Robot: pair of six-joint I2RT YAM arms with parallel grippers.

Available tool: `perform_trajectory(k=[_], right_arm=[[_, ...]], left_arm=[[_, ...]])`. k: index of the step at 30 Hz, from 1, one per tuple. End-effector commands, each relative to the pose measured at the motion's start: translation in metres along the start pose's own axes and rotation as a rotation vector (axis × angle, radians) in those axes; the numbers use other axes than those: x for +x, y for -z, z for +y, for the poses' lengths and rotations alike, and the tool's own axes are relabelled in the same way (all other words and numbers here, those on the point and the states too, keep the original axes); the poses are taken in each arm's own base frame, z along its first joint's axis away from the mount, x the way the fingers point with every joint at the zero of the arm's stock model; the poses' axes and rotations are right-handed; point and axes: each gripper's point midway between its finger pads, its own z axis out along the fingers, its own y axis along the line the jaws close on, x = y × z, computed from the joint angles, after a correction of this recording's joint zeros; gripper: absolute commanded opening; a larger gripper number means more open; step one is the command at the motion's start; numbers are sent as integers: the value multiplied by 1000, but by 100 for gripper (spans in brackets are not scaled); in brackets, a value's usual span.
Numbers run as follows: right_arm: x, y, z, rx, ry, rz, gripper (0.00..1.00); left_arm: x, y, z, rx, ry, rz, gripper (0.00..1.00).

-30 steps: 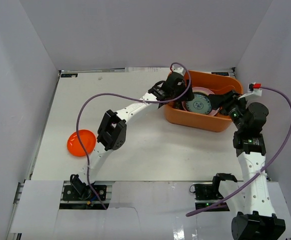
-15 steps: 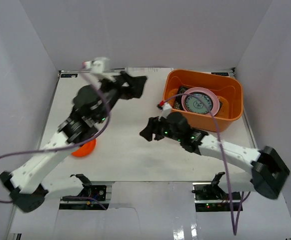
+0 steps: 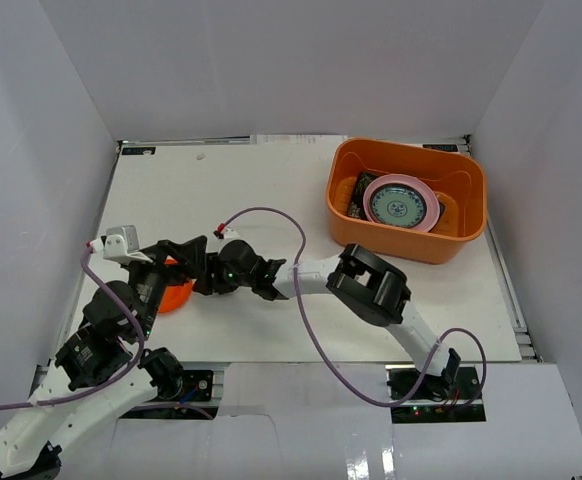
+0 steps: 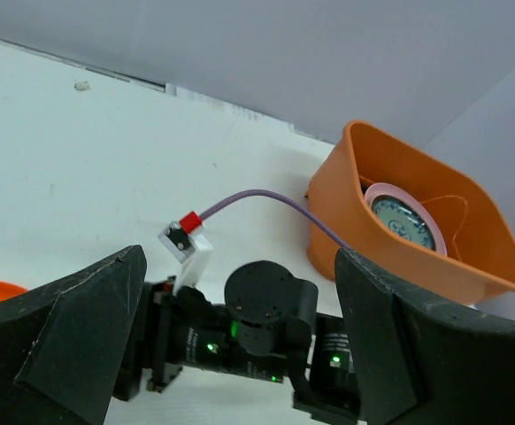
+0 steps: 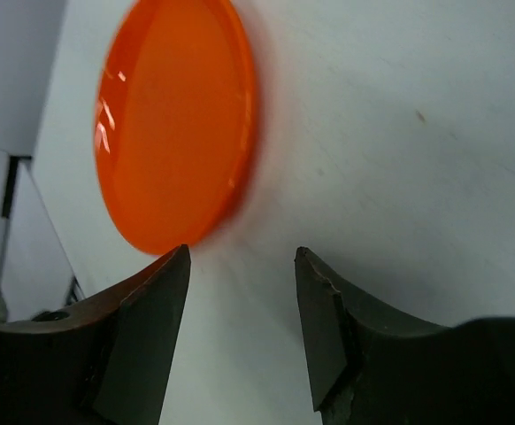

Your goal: Place the plates into the plastic bin on the countertop

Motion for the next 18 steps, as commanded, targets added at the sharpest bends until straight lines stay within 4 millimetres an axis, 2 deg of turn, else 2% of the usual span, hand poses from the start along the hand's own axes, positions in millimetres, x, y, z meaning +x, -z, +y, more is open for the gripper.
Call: perform_trajectory(k=[1,2,3,5,7,9,10,11,12,13,14,16,17,18], right_arm=[[-7,-30,14,-56,-135,-22,58],[6,-42,1,-32,-153,2,56],[1,-49,8,-47,-166,-5,56],[4,-65,10,-54,-190,26,55],[6,-74,1,-8,-163,44,54],[8,-78,-7,10,-161,47,45],[5,-77,-13,24,-167,38,38],[1,-74,-14,30,-177,26,21],[-7,-72,-13,13,-184,-4,13],[-2,-68,-27,31,-197,-2,8],[-15,-60,-18,4,-197,-31,8],[-30,-49,-20,-11,-186,-75,8],[-51,-34,-3,-47,-141,-115,8],[-64,-24,4,-63,-115,-140,8]], left_arm=[[12,1,10,-36,-30,34,98],[16,-1,10,-38,-39,45,98],[20,-3,8,-29,-47,58,98],[27,-6,3,-11,-67,85,98],[29,-7,2,-7,-77,94,98],[27,-6,3,-8,-77,90,98],[27,-6,3,-10,-76,87,98],[26,-5,3,-6,-71,83,98],[24,-3,3,0,-63,74,98],[23,-2,4,0,-61,71,98],[23,-2,5,-4,-59,68,98],[20,0,9,-18,-48,51,98],[17,0,9,-21,-41,43,98],[16,1,11,-30,-39,35,98]])
